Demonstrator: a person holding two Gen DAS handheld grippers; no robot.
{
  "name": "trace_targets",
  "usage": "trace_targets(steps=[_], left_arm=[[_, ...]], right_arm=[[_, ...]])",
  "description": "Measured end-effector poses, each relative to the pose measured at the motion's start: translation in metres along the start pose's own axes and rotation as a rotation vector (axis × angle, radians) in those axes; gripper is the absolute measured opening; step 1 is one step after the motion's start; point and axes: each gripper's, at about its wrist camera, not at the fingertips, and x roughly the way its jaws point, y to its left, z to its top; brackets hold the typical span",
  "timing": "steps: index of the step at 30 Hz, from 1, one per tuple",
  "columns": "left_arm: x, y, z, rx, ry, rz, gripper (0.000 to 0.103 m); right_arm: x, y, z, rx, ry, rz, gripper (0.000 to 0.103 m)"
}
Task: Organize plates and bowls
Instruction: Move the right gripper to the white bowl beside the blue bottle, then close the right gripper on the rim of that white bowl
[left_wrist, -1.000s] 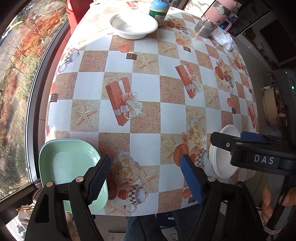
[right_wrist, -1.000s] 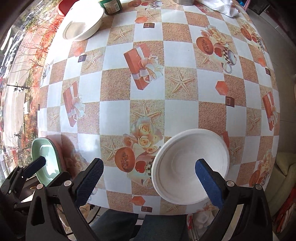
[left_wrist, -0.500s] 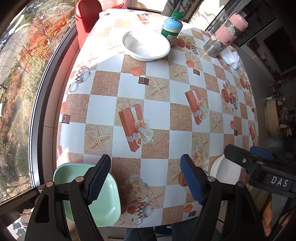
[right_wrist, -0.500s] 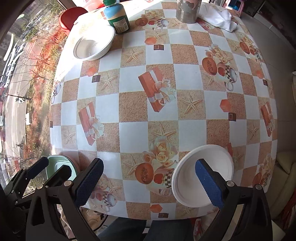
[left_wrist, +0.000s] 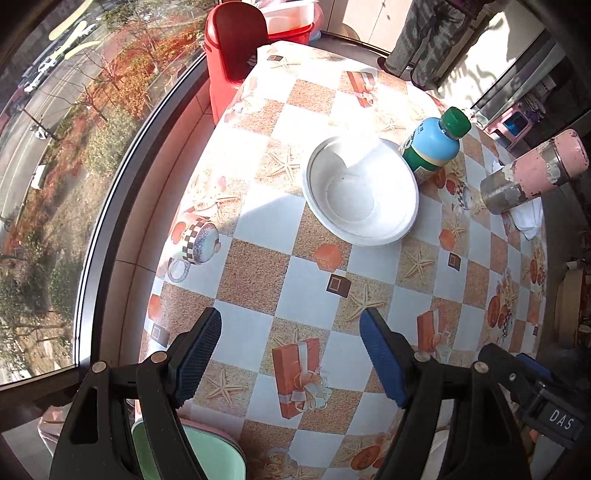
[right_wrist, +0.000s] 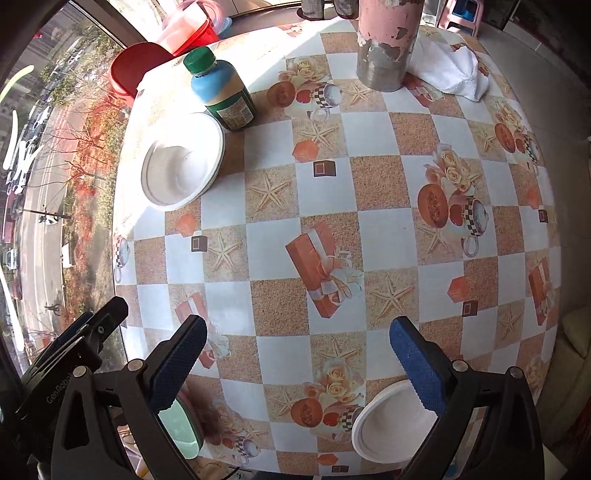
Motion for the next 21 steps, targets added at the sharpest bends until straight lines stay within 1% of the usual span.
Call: trace_targets(steps=[7, 12, 17, 21], left_arm=[[0.036, -0.008, 0.061, -0.025, -0.01, 0.087, 0.08], [0.067, -0.019, 0.095, 0.016, -0.008, 0.161, 0.08], [0.09, -0.021, 0.111, 0.03, -0.001, 0.184, 0.08], [0.105, -0.025, 0.122, 0.05, 0.004, 0.203, 0.08]], right_arm=[[0.035, 0.019, 0.067, -0.036, 0.007, 0.015, 0.1], [0.068, 0.033, 0.104, -0.052, 0.01, 0.039, 0.1], [0.096, 0.038, 0.122, -0.031, 0.026, 0.065, 0.1], [0.108, 0.041, 0.131, -0.036, 0.021, 0.082, 0.1]])
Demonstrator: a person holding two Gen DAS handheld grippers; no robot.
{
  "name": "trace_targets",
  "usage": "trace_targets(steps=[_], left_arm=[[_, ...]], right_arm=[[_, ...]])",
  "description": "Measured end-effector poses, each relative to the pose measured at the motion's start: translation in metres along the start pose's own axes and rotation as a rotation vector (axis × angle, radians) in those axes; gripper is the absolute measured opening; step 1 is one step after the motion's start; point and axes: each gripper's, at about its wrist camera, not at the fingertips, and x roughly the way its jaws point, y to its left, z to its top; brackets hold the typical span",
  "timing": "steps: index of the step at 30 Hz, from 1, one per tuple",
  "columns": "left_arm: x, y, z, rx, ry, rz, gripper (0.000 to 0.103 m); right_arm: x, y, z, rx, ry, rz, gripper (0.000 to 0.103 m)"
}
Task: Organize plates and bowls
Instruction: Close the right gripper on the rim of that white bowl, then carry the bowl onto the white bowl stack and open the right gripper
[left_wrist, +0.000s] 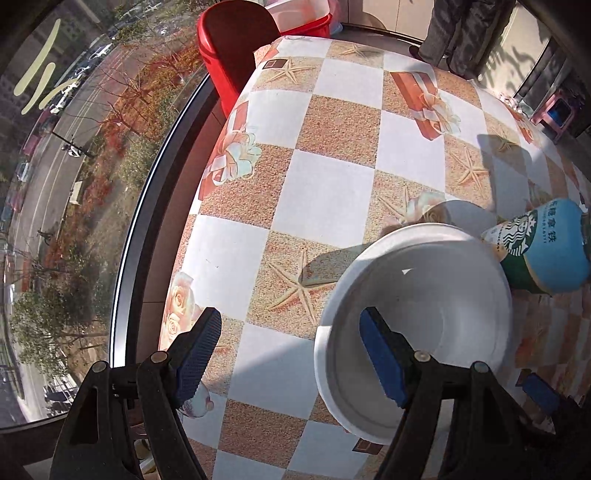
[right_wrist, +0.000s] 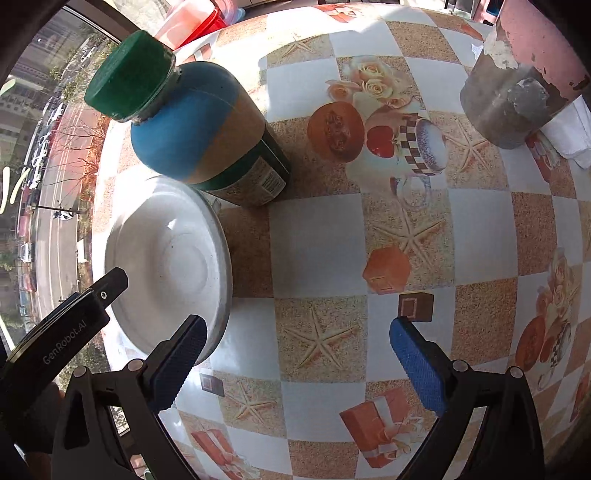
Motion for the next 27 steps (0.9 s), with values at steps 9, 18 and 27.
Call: trace_targets(steps=[9, 18, 27], left_arm=[[0.023, -0.012, 0.01, 0.038, 0.051, -0.071, 0.06], [0.015, -0.02, -0.021, 0.121, 0.087, -0.114, 0.035], [0.002, -0.017, -0.115, 0.142, 0.123, -0.117, 0.035]], right_arm=[[0.016, 0.009, 0.011, -0.028, -0.002, 0.047, 0.066], [0.025, 0.028, 0.003, -0.043, 0.071, 0.169, 0.014], [0.015, 0.021, -0.06, -0.15, 0.136, 0.083, 0.015]])
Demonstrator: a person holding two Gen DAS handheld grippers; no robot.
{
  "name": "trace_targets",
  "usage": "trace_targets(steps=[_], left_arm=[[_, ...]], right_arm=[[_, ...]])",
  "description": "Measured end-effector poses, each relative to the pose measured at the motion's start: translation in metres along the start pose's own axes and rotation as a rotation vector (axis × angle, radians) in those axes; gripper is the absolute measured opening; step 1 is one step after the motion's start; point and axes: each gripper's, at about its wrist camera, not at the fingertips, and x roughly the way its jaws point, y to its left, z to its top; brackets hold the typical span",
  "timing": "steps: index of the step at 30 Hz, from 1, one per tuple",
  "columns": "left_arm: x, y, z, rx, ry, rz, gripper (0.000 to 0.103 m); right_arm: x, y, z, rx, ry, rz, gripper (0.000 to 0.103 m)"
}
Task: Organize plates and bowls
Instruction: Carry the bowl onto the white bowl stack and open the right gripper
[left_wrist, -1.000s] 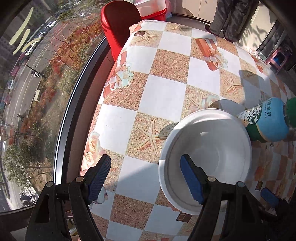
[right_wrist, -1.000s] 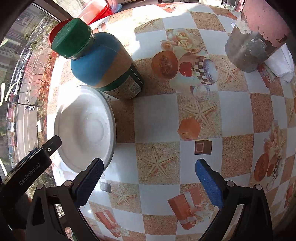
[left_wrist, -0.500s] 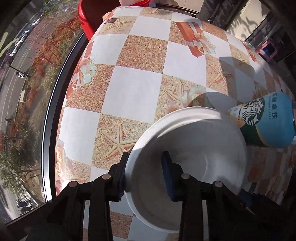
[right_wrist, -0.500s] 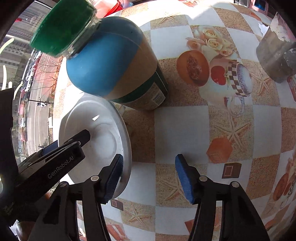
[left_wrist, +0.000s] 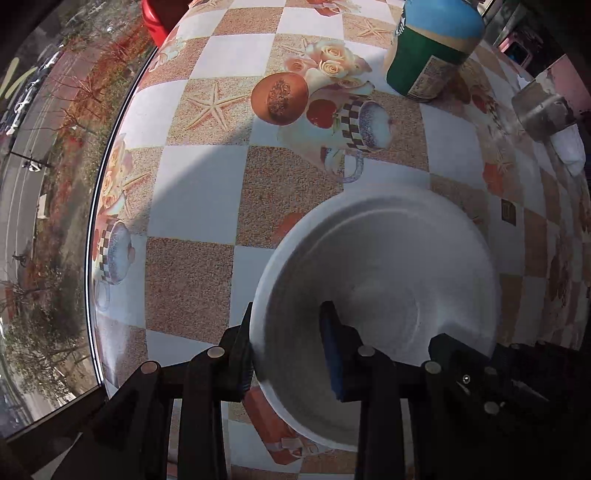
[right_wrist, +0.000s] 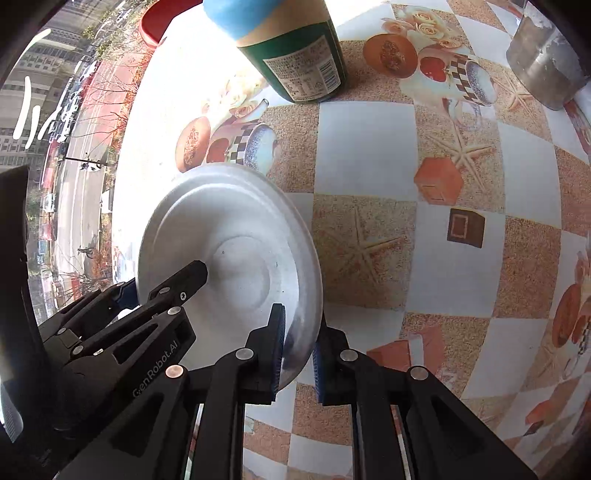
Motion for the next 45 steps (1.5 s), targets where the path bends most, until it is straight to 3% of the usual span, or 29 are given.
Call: trace_targets(steps=[6, 10, 16, 27, 31, 33, 38, 45], left_arm=[[0.005, -0.002, -0.068, -0.001, 0.048, -0.029, 0.035], [0.006, 0.003, -0.097, -0.02, 0.075, -0.049, 0.035], [-0.014, 0.005, -0.114, 0.031, 0.045, -0.054, 0.035], [-0.058, -0.008, -0.139, 0.176, -0.047, -0.074, 0.035], [-0.073, -0.043, -0.162, 0.27, -0.077, -0.082, 0.035], [-0.085, -0.074, -0.193, 0.316, -0.079, -0.096, 0.035], [-0.093, -0.12, -0.21, 0.432, -0.093, -0.099, 0.035], [-0.088, -0.179, -0.223, 0.521, -0.064, -0.093, 0.037]], right_arm=[[0.011, -0.001, -0.075, -0.003, 0.076, -0.039, 0.016], [0.017, 0.001, -0.119, 0.002, 0.105, -0.058, 0.016], [0.012, 0.013, -0.155, -0.03, 0.113, -0.089, 0.017], [-0.022, 0.039, -0.198, 0.013, 0.0, -0.107, 0.017], [-0.044, 0.006, -0.214, 0.073, -0.045, -0.122, 0.017], [-0.052, -0.003, -0.219, 0.106, -0.064, -0.126, 0.017], [-0.072, -0.037, -0.244, 0.181, -0.087, -0.126, 0.018], [-0.091, -0.093, -0.272, 0.257, -0.071, -0.138, 0.019]])
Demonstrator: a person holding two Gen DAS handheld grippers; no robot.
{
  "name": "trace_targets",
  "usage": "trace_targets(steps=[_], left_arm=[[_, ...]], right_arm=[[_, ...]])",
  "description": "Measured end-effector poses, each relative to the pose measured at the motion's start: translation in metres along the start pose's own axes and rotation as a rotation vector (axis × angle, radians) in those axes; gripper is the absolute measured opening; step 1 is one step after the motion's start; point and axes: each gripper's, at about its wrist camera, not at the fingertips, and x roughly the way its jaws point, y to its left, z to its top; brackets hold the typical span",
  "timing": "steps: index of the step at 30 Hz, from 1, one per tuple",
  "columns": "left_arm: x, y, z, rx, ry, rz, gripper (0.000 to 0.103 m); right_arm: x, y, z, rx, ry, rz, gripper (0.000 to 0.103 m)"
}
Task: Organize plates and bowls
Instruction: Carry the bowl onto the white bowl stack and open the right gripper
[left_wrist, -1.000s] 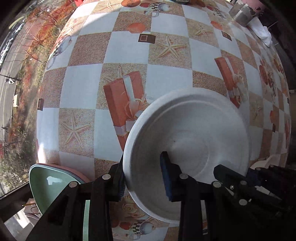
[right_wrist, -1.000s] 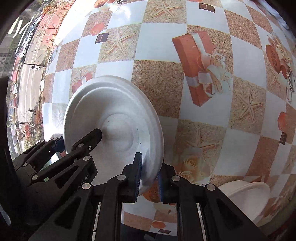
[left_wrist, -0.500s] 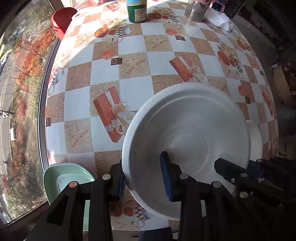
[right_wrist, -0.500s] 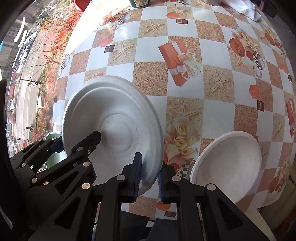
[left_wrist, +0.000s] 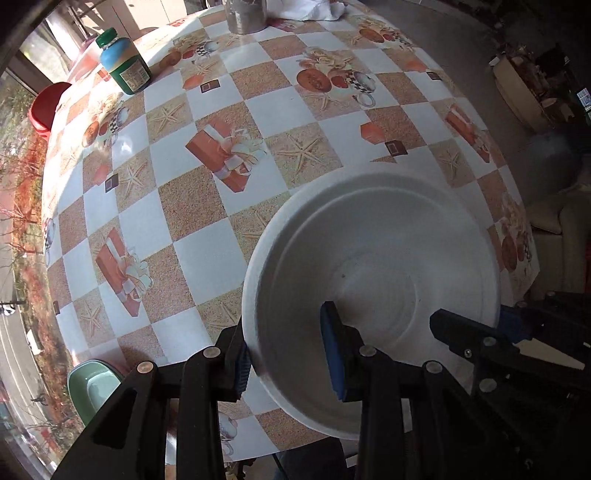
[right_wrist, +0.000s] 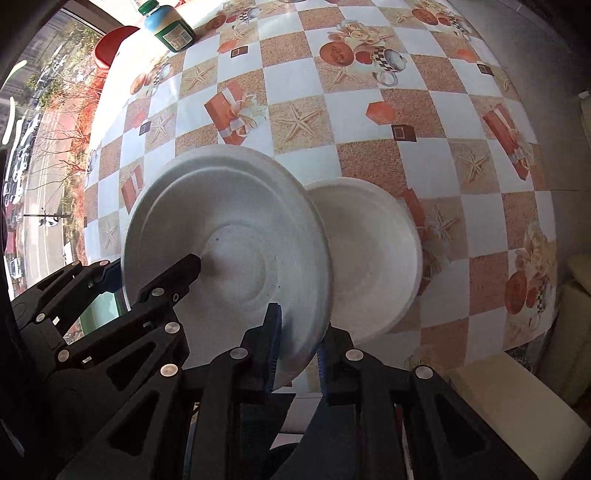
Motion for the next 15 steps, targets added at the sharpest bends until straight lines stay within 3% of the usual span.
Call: trace_targets(steps=[6, 15], left_arm=[[0.011, -0.024, 0.011, 0.017, 0.031, 0.003, 0.038], [0.027, -0.038, 0.014, 0.008, 0.072, 0.003, 0.038]], right_arm=[[-0.006, -0.04, -0.005, 0.036, 0.01, 0.001, 0.019], [0.008, -0.064, 0.002, 0.041, 0.038, 0.003, 0.019]])
